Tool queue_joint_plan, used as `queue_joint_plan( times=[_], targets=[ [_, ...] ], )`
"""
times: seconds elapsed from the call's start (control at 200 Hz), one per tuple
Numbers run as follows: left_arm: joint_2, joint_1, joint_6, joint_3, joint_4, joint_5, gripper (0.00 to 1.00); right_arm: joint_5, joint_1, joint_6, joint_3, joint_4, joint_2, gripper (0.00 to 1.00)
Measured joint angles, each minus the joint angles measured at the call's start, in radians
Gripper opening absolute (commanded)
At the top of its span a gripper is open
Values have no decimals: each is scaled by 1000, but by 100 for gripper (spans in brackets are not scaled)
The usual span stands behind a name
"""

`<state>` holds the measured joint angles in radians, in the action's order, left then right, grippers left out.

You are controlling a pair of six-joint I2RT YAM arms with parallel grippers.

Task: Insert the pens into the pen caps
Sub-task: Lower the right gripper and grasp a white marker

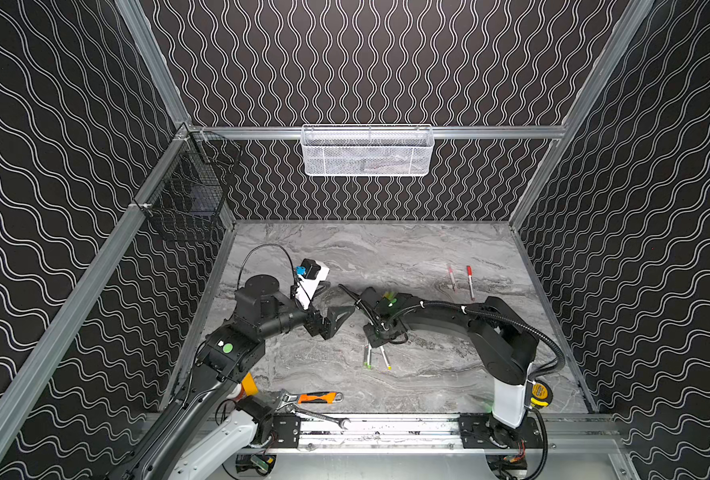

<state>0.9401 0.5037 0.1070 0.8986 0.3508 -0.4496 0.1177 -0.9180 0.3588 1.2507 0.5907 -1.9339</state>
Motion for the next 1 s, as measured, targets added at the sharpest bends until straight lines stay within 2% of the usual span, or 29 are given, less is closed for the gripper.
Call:
queue_joint_plan(
  times=[0.28, 0.551, 0.691, 0.866, 1.001],
  targets=[
    [15, 0, 43, -15, -32, -23, 99, -18, 21, 1, -42, -7, 58, 16],
    [35, 0, 162, -93, -158, -92, 99, -104, 126, -25, -125, -111, 222, 16],
    [64, 10, 238, -135, -243, -120, 99, -189, 171, -73, -166, -186, 342, 16],
    [105, 47, 274, -146, -305, -127, 99, -232, 234, -98, -197, -260, 439, 16],
    [116, 62, 281, -145, -313, -126, 99, -255, 252, -111, -198, -283, 447, 15]
  ],
)
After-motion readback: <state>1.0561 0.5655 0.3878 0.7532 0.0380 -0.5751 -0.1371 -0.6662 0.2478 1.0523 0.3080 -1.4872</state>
